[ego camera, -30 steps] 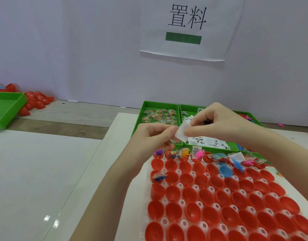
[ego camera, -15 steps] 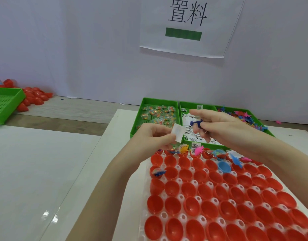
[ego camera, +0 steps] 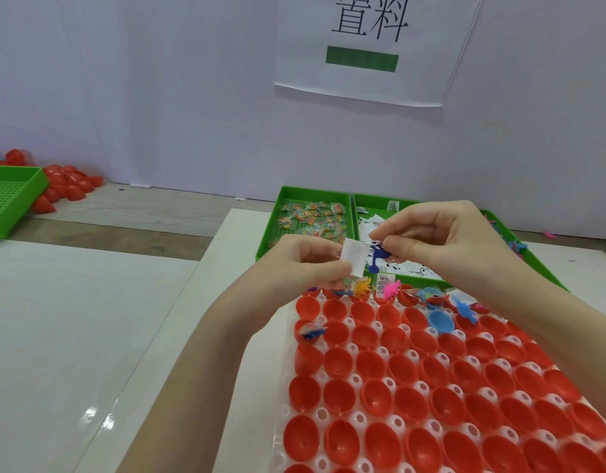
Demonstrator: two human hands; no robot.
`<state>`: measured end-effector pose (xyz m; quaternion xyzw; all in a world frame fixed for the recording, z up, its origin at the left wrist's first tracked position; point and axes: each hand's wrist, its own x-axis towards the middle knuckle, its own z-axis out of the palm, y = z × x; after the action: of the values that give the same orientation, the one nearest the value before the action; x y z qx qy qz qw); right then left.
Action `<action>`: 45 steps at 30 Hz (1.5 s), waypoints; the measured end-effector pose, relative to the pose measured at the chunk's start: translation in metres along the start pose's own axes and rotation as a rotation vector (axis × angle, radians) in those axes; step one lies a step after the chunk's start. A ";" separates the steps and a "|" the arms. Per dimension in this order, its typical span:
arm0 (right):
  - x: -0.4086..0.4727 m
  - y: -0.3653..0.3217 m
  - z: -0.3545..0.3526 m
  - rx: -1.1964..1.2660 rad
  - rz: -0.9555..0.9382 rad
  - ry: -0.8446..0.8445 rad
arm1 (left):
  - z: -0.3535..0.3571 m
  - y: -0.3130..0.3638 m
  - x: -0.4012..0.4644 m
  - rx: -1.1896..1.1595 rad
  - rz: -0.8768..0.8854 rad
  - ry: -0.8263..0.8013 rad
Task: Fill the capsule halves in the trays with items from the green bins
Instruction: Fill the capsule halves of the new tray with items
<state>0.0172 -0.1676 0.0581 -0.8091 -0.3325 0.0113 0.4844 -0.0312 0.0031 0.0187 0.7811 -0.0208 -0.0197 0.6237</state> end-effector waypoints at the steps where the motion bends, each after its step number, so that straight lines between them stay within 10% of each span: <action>1: 0.000 -0.002 0.001 -0.009 -0.013 -0.003 | 0.000 0.001 -0.001 0.011 0.005 -0.020; 26: -0.001 0.005 0.036 0.013 0.103 0.321 | 0.005 -0.003 0.004 -0.254 0.152 0.080; 37: -0.002 0.012 0.045 0.890 0.353 0.229 | 0.019 -0.002 0.009 -0.033 0.314 0.339; 45: -0.011 0.037 0.035 0.114 0.313 -0.025 | -0.018 -0.015 0.005 0.375 0.040 0.101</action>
<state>0.0156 -0.1577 0.0066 -0.8221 -0.2075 0.1155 0.5175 -0.0248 0.0236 0.0076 0.8830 -0.0082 0.0363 0.4679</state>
